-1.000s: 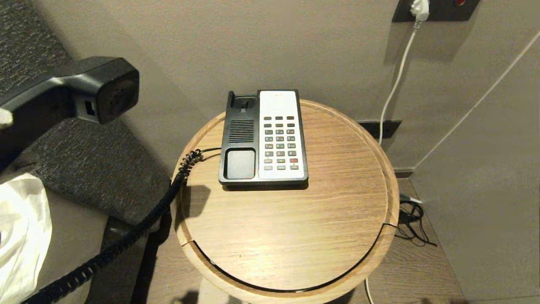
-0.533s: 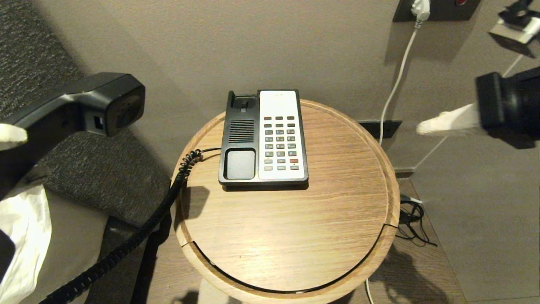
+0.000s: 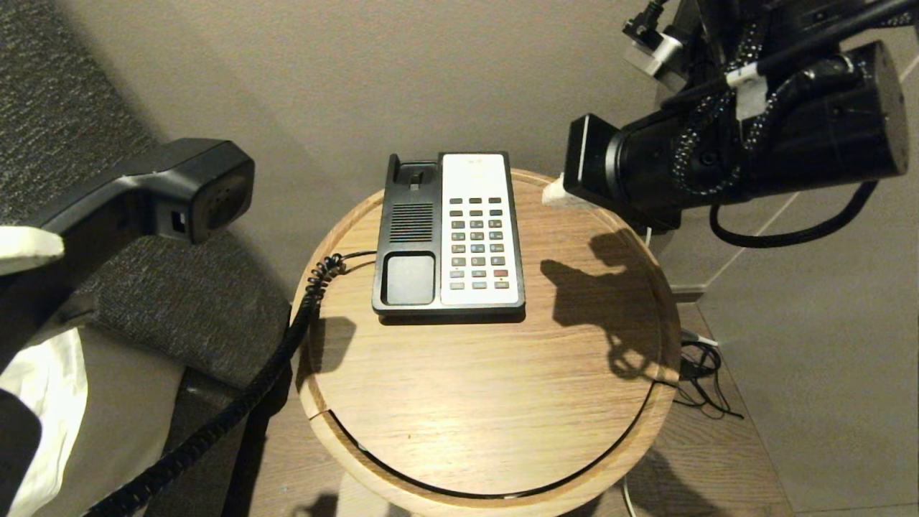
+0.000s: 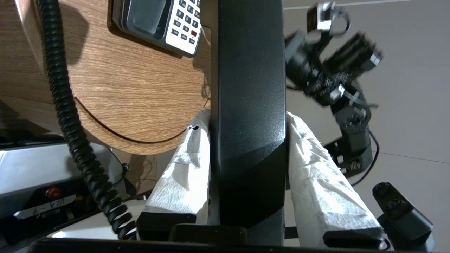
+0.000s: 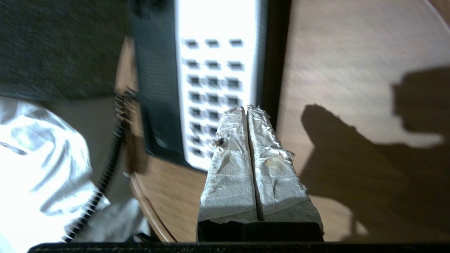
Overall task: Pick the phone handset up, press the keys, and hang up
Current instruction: Dial the number
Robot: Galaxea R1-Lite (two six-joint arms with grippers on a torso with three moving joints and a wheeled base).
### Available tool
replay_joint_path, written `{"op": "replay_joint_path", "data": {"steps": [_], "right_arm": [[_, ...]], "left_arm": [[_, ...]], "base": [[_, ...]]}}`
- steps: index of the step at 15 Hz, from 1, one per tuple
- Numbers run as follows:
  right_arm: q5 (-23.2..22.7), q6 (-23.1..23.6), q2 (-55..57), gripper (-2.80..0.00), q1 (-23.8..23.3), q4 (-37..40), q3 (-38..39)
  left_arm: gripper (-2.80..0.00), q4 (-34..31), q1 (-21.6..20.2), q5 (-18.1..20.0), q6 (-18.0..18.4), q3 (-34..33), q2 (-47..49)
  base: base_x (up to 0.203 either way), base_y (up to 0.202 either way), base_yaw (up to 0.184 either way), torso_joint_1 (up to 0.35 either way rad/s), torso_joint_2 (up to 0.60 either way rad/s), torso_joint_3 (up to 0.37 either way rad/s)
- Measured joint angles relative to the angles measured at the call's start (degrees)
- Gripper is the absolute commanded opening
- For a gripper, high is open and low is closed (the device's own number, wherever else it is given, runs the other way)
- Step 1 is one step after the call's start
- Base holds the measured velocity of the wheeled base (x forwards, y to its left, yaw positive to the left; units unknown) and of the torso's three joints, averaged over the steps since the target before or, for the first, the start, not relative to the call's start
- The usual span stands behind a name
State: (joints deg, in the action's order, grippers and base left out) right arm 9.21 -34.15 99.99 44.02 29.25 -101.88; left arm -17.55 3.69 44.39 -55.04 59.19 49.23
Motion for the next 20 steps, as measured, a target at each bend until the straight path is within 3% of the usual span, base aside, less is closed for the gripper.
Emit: {"op": "replay_joint_path", "data": {"steps": [4,20], "right_arm": [[3.4,0.0,7.3,-2.8,3.3,0.4,-7.8],[5.1,0.4,14.0,-2.8,4.6,0.4,-8.8]], "left_arm": [[-2.8,1.7,0.0,0.0,0.0,-1.0,0.0],[-2.8,2.0,0.0,-0.1,0.0,-1.5,0.0]], "base": [[0.0,0.0,0.0,0.0,0.0,0.0],[0.0,0.0,0.0,0.0,0.0,0.0]]}}
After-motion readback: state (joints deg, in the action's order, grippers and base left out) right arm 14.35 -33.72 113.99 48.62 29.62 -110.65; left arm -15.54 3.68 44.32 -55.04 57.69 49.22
